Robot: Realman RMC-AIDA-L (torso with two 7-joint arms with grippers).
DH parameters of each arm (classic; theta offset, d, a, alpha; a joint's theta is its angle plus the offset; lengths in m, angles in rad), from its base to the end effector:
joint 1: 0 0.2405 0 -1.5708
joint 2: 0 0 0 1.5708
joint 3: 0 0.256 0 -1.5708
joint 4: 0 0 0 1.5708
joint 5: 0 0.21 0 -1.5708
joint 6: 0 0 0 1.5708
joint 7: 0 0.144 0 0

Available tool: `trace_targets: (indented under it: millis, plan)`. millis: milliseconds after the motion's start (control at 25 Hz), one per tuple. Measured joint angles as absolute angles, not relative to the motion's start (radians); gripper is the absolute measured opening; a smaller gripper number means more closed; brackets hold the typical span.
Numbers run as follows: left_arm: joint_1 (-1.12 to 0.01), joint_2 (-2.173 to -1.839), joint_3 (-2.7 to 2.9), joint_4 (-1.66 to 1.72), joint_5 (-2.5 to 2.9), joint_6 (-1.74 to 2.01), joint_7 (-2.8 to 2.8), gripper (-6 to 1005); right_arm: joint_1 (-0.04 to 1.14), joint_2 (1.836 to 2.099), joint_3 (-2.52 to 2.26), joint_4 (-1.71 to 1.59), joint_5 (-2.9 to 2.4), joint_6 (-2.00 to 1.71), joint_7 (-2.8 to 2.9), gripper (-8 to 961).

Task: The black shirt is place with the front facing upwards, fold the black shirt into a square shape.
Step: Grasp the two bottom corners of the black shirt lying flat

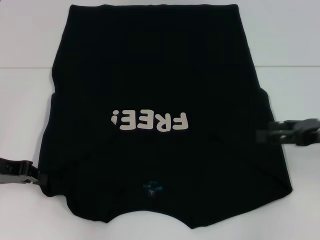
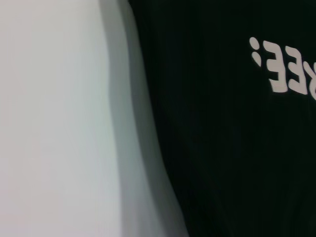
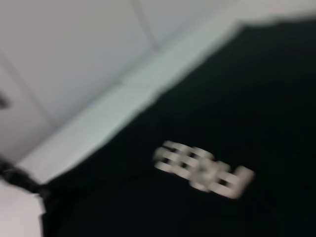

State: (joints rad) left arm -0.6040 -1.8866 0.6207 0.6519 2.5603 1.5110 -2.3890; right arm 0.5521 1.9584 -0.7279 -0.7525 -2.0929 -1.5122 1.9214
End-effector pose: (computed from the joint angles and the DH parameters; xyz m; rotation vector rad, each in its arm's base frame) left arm -0.3405 0.3392 0.0695 -2.1699 -1.8585 -0.0143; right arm 0.2801 0.3576 0.0552 -2.5569 1.1740 0.4928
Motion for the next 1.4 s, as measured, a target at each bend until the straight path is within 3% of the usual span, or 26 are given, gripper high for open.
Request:
trace_targets:
  millis: [160,280,880,1000,1400]
  plan:
    - [-0.612,-1.884,0.618,0.653,2.559,1.534,-2.386,35,0.621,1.876,-0.723,-0.790,-2.263,-1.611,2.270,821]
    - [-0.612,-1.881,0.616,0.654,2.559,1.537,-2.383,36,0.662,1.856,-0.696,-0.798,-2.391,-1.678,2.453,821]
    - [-0.611,-1.884,0.610,0.653,2.558,1.537,-2.370,35,0.714,1.895,-0.712,-0.689,-2.598,-1.578,2.525,820]
    - [-0.613,-1.885,0.610,0.652,2.557,1.536,-2.368,35,0.732,1.914,-0.747,-0.655,-2.600,-1.542,2.519,820]
    - [-0.614,-1.884,0.609,0.650,2.557,1.537,-2.368,35,0.741,1.920,-0.782,-0.634,-2.603,-1.515,2.524,820]
